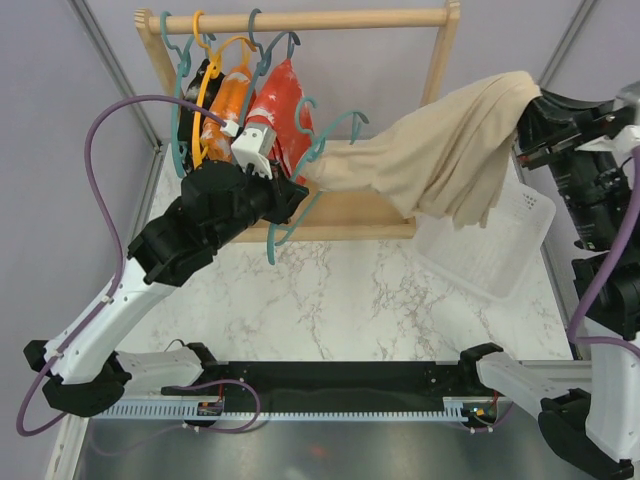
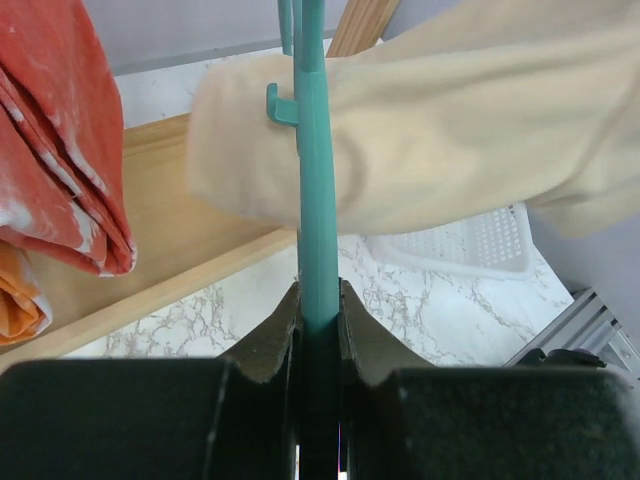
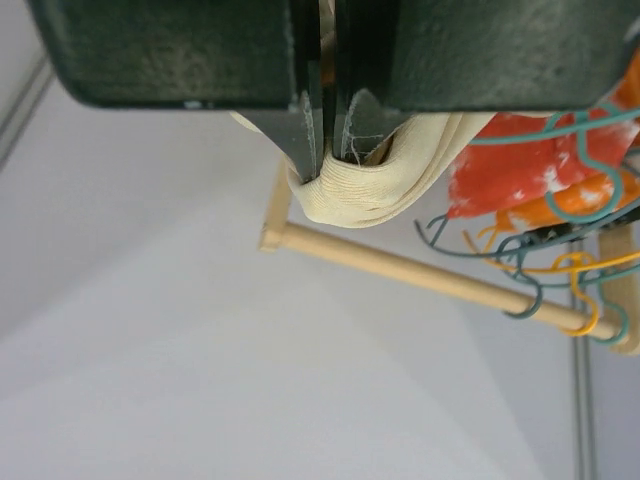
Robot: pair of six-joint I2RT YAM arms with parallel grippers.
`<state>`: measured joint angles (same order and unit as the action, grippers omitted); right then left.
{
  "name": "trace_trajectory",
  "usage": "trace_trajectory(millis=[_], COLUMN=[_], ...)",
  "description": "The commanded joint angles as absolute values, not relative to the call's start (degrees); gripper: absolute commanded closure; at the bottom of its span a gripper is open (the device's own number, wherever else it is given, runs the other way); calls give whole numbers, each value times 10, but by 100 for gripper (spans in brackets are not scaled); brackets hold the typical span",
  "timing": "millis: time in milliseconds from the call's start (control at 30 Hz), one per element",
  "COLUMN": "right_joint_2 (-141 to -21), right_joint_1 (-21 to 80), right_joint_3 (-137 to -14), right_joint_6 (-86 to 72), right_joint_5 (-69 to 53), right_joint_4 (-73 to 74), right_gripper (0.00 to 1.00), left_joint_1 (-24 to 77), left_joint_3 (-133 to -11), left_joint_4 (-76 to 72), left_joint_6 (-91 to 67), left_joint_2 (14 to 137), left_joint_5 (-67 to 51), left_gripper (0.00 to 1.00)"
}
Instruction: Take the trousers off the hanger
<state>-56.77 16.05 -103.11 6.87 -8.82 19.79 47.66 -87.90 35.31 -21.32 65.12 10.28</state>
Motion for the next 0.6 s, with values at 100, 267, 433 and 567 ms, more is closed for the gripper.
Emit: trace_trajectory(millis=[100,267,433,567], right_joint_2=[-581,-606,-601,-578], right_joint_1=[154,154,154,154], right_joint_3=[-1104,-1136,-1104,-1040], right_joint_6=[120,141,172,195], right_joint_5=[27,53,77,113], right_joint_4=[143,168,177,177], right_gripper=[100,100,100,100], left_joint_1=[476,476,475,475], left_joint_3=[-875,-875,-877,-876], left_joint_4=[320,321,319,319], left_joint_6=[-175,-165,-163,-157], left_joint_2=[632,619,611,606], left_joint_5=[125,122,112,104], left_gripper=[98,98,98,98])
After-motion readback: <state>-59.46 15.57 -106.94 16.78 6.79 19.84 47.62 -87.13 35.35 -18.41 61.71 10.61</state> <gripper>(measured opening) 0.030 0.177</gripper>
